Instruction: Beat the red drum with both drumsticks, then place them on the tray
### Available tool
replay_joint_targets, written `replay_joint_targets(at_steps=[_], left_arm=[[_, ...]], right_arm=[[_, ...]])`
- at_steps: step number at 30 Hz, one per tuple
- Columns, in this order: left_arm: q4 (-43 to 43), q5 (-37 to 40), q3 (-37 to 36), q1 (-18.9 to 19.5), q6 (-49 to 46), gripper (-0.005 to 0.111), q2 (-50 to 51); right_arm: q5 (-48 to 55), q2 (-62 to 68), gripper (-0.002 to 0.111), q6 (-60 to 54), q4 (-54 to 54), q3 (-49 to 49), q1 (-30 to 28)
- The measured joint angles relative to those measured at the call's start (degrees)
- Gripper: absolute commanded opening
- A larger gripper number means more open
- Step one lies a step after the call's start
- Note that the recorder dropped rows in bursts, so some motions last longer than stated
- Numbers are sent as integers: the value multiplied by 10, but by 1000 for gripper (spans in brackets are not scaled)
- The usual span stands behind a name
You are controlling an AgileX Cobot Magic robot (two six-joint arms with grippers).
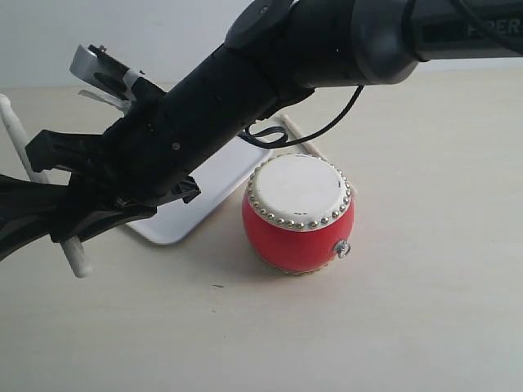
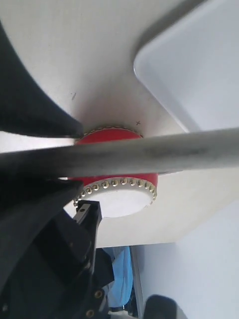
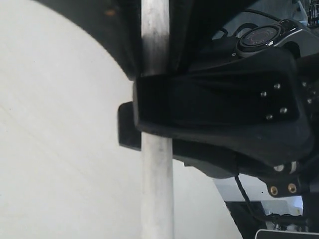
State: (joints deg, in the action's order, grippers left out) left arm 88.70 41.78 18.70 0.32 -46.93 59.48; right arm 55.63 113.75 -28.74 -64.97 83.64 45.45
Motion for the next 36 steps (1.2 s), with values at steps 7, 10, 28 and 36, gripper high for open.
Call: replay_joint_targets(at_steps=[7, 10, 28, 36], left_arm=[[8, 8, 0, 0, 5, 0, 0], [8, 8, 0, 0, 7, 0, 0], [1, 9, -1, 0, -2, 0, 0], [-22, 14, -2, 0, -2, 0, 0]], right_arm=[[-1, 0, 0, 0, 2, 0, 3], [-1, 0, 0, 0, 2, 0, 3], [0, -13, 52, 16, 19, 0, -2], [-20, -68, 52, 49, 56, 0, -83]])
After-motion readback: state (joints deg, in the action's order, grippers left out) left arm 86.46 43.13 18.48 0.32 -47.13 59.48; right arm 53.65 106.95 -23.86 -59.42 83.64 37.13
